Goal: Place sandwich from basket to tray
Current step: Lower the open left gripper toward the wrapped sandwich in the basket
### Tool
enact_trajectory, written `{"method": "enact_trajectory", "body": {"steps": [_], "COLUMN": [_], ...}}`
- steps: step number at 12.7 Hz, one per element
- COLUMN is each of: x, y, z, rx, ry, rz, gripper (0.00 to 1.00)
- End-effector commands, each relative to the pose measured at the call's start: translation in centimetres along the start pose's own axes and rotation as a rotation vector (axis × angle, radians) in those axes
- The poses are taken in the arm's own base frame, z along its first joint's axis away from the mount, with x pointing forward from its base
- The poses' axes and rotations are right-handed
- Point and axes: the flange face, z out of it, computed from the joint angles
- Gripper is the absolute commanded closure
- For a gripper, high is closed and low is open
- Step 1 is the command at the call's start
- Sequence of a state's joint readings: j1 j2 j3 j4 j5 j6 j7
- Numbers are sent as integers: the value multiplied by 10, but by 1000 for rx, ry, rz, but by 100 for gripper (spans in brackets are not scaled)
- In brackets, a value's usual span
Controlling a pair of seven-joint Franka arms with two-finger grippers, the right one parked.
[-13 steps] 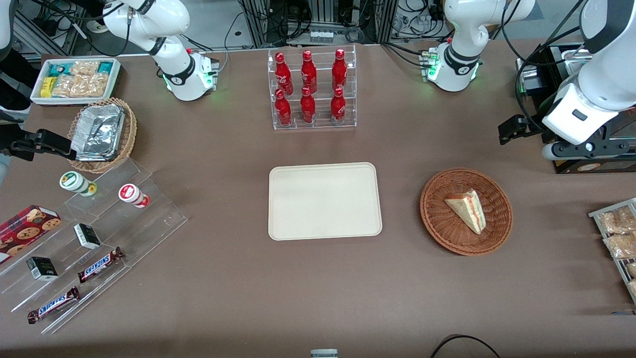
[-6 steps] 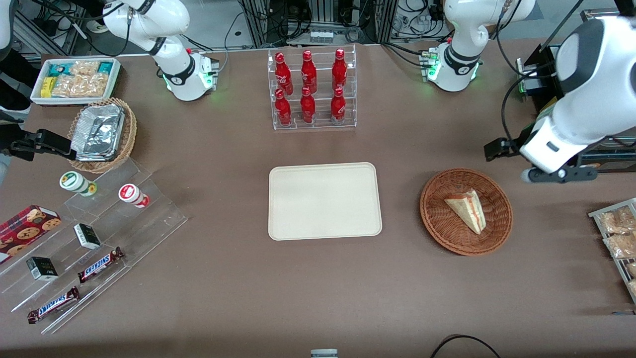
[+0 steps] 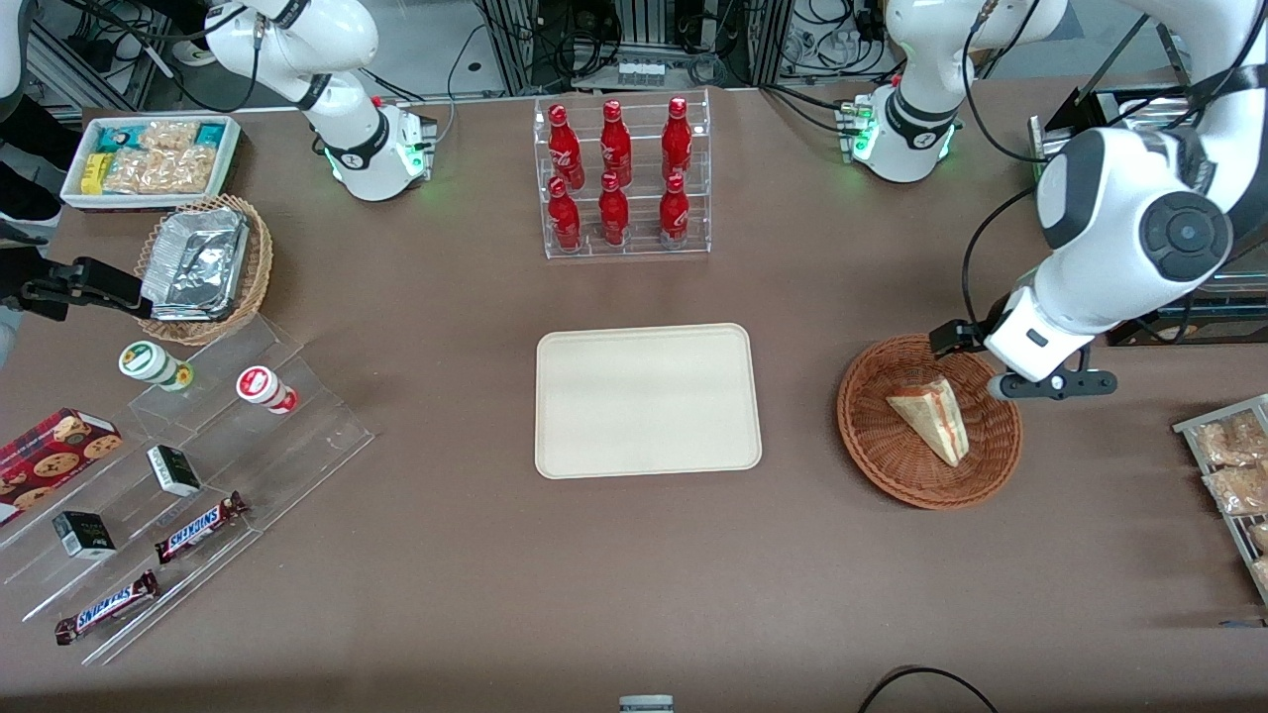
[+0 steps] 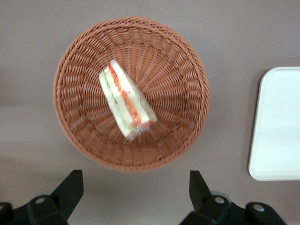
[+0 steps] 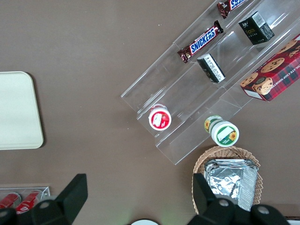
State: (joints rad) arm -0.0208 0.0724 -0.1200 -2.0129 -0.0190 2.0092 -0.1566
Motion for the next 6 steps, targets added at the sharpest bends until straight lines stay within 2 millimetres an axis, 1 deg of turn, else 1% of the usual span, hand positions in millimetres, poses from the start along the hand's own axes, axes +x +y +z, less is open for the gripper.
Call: {"method": "enact_trajectory", "body": {"steps": [1,3,4,5,6], "x": [-12,-12,-8,-5,-3], "y": [-8,-13,-20,-20,-17], "z": [36,56,64,74,80], "rx": [1,-5,-10,-15,-18], "ry": [51,72,90,85,84], "rz": [1,-19,-50,-114,-194], "gripper": [0,0,0,0,0]}}
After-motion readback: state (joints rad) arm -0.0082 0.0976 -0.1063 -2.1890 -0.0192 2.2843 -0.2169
